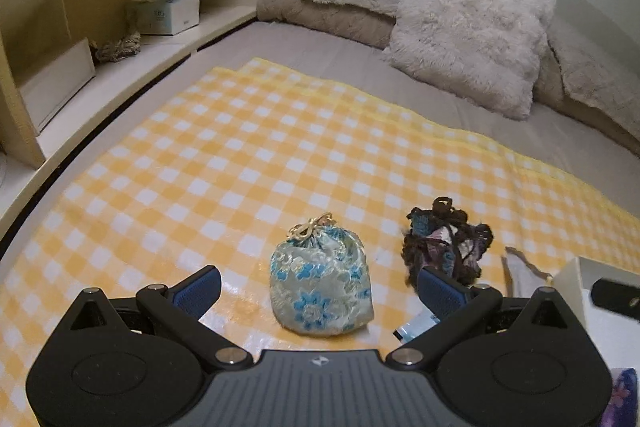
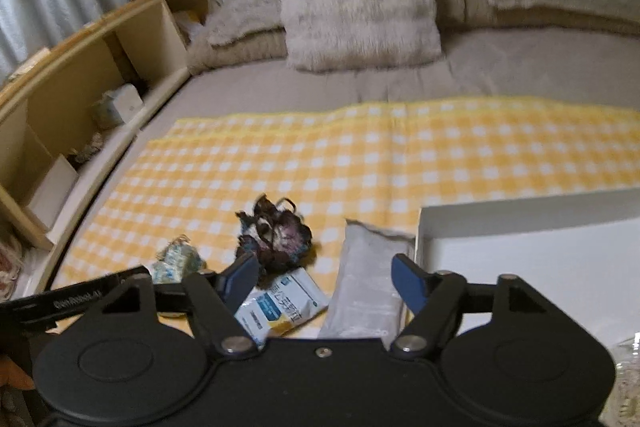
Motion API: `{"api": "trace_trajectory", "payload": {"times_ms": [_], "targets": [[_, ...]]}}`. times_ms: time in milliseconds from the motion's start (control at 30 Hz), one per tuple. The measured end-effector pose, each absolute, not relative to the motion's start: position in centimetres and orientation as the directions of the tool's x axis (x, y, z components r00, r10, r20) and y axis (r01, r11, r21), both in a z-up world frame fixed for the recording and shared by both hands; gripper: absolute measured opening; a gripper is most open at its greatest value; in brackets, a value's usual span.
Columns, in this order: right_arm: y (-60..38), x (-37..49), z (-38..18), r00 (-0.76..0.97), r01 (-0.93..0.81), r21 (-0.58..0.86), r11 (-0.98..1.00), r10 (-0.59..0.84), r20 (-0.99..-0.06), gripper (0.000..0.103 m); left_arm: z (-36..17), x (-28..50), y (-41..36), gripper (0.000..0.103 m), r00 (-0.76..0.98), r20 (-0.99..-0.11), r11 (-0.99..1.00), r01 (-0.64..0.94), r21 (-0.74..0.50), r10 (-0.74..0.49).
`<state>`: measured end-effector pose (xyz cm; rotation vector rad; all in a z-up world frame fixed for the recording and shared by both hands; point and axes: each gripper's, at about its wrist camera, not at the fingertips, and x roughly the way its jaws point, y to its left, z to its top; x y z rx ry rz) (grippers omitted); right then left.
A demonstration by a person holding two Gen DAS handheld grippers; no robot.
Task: Organize soft objects
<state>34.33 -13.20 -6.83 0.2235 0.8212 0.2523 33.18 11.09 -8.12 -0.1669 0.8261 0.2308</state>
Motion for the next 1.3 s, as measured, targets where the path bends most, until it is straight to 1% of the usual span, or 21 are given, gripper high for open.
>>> {"api": "trace_trajectory", "payload": {"times_ms": [133,200,400,533,633,667,733,800,867,900,933,967,1000,1067,1100,1167,1200,1233,1300], "targets": [[-12.5,36.6,-9.3,0.581,-0.126,0.282,0.951,0.301,-0.756,0.058,-9.8,35.0,10.7,0.102,0.618,-0.770,0.964,-0.264,-0.013,0.159],[-12.2,37.5,-10.1,0.552,-0.144,0.270,0.952,0.303,-0.777,0.056,-10.4,35.6,10.8,0.102,0.606,-0.778,0.966,-0.259,0.000,0.162],[-11.4,39.2,-11.7,0.514,-0.201,0.238,0.950,0.310,-0.800,0.053,-12.3,37.0,11.7,0.099,0.566,-0.804,0.963,-0.269,0.031,0.184],[-10.5,40.2,-12.7,0.496,-0.195,0.167,0.966,0.244,-0.833,0.051,-13.5,37.6,12.4,0.098,0.536,-0.823,0.958,-0.284,0.030,0.185],[-9.7,40.6,-13.5,0.483,-0.200,0.088,0.976,0.176,-0.858,0.051,-14.2,37.9,12.5,0.091,0.519,-0.837,0.959,-0.283,0.025,0.175],[-9.5,40.7,-13.9,0.474,-0.208,0.074,0.975,0.167,-0.865,0.051,-14.3,38.0,12.5,0.087,0.515,-0.840,0.959,-0.281,0.023,0.171],[-9.1,40.5,-14.4,0.475,-0.245,0.051,0.968,0.165,-0.865,0.050,-14.3,38.1,12.3,0.082,0.517,-0.840,0.962,-0.272,0.021,0.165],[-8.6,40.0,-14.4,0.472,-0.308,0.049,0.950,0.198,-0.859,0.049,-14.3,38.1,12.0,0.073,0.520,-0.839,0.964,-0.265,0.019,0.159],[-8.1,39.3,-14.2,0.448,-0.369,0.087,0.925,0.259,-0.856,0.046,-14.2,38.1,11.8,0.067,0.522,-0.839,0.966,-0.257,0.017,0.154],[-7.6,38.8,-14.2,0.419,-0.412,0.117,0.904,0.301,-0.857,0.039,-14.1,38.0,11.7,0.065,0.521,-0.840,0.967,-0.255,0.019,0.154],[-7.0,38.5,-14.5,0.371,-0.443,0.153,0.883,0.336,-0.866,0.030,-14.1,38.0,11.7,0.064,0.519,-0.841,0.967,-0.252,0.021,0.154],[-6.5,38.1,-15.0,0.315,-0.458,0.193,0.868,0.362,-0.877,0.027,-14.0,37.9,11.6,0.063,0.516,-0.843,0.968,-0.248,0.023,0.152],[-6.1,37.5,-15.5,0.274,-0.468,0.220,0.856,0.377,-0.885,0.027,-14.0,37.8,11.6,0.062,0.514,-0.844,0.969,-0.245,0.024,0.151],[-5.3,36.2,-15.1,0.295,-0.529,0.180,0.829,0.378,-0.877,0.028,-13.8,37.7,11.6,0.061,0.511,-0.847,0.970,-0.243,0.022,0.148],[-5.2,36.2,-14.7,0.290,-0.536,0.186,0.824,0.386,-0.876,0.027,-13.7,37.6,11.6,0.060,0.510,-0.848,0.970,-0.244,0.021,0.147],[-5.8,36.4,-13.4,0.317,-0.490,0.224,0.842,0.412,-0.854,0.028,-13.6,37.5,11.8,0.060,0.508,-0.850,0.970,-0.244,0.017,0.143],[-6.2,36.6,-12.7,0.339,-0.475,0.226,0.850,0.414,-0.845,0.031,-13.6,37.4,11.8,0.059,0.507,-0.850,0.969,-0.246,0.016,0.142],[-6.5,36.7,-12.2,0.364,-0.466,0.208,0.860,0.400,-0.841,0.037,-13.5,37.4,11.9,0.059,0.506,-0.851,0.969,-0.248,0.014,0.142],[-7.0,36.9,-11.5,0.413,-0.448,0.143,0.882,0.347,-0.842,0.043,-13.5,37.3,12.0,0.059,0.505,-0.851,0.968,-0.249,0.014,0.142]]}}
